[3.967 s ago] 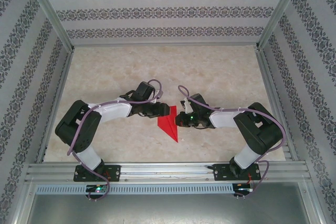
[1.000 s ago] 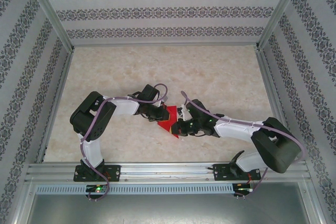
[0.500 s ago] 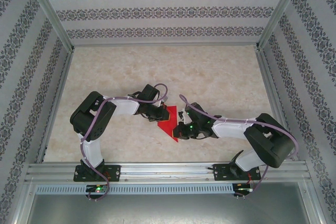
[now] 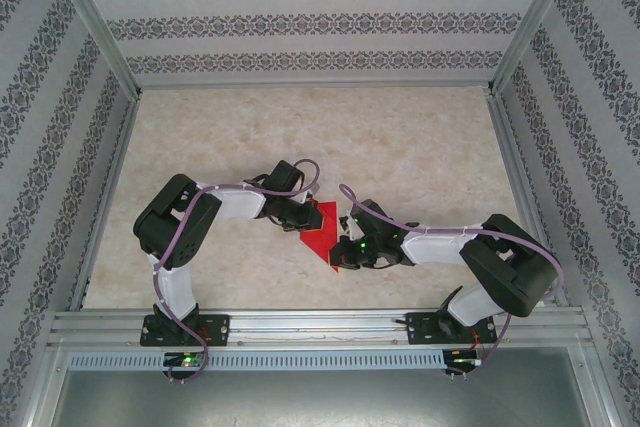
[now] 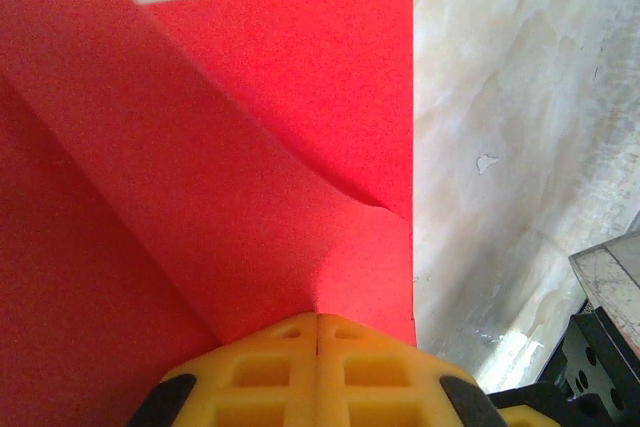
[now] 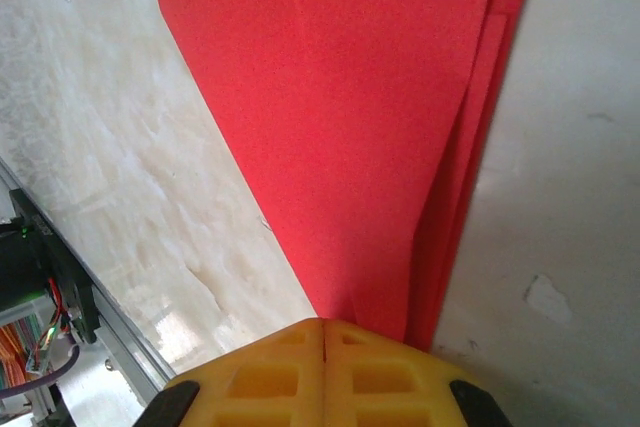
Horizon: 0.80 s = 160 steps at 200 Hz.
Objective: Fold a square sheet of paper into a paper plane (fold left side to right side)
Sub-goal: Fourth fold the wing at the center of the table.
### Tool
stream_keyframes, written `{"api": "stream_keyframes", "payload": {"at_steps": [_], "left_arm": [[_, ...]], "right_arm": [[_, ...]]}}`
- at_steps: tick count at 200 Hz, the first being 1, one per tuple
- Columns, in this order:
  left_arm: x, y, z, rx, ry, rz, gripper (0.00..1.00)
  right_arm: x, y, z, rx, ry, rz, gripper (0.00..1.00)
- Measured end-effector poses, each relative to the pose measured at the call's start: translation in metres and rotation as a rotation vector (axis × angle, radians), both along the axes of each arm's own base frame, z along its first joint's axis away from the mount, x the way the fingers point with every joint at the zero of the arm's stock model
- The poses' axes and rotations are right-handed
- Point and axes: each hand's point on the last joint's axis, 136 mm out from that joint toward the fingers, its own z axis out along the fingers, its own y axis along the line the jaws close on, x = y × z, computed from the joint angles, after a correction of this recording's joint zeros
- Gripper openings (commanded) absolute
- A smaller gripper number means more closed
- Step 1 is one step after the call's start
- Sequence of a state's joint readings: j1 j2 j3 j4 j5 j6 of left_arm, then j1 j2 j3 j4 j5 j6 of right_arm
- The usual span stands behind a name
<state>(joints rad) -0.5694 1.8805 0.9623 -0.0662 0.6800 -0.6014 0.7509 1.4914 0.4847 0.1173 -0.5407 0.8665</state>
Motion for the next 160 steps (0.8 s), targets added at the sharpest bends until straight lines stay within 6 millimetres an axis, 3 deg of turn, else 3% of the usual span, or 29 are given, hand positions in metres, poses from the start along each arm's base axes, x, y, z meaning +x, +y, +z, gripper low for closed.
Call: {"api": "stream_keyframes", "payload": {"at_steps": [160], "left_arm": [[-0.0001,0.0001,-0.0003,0.001,0.001,0.000,0.00]], "right_arm": [[-0.0007,-0.0037,-0.0031,-0.016,-0.017,-0.009,0.00]]}}
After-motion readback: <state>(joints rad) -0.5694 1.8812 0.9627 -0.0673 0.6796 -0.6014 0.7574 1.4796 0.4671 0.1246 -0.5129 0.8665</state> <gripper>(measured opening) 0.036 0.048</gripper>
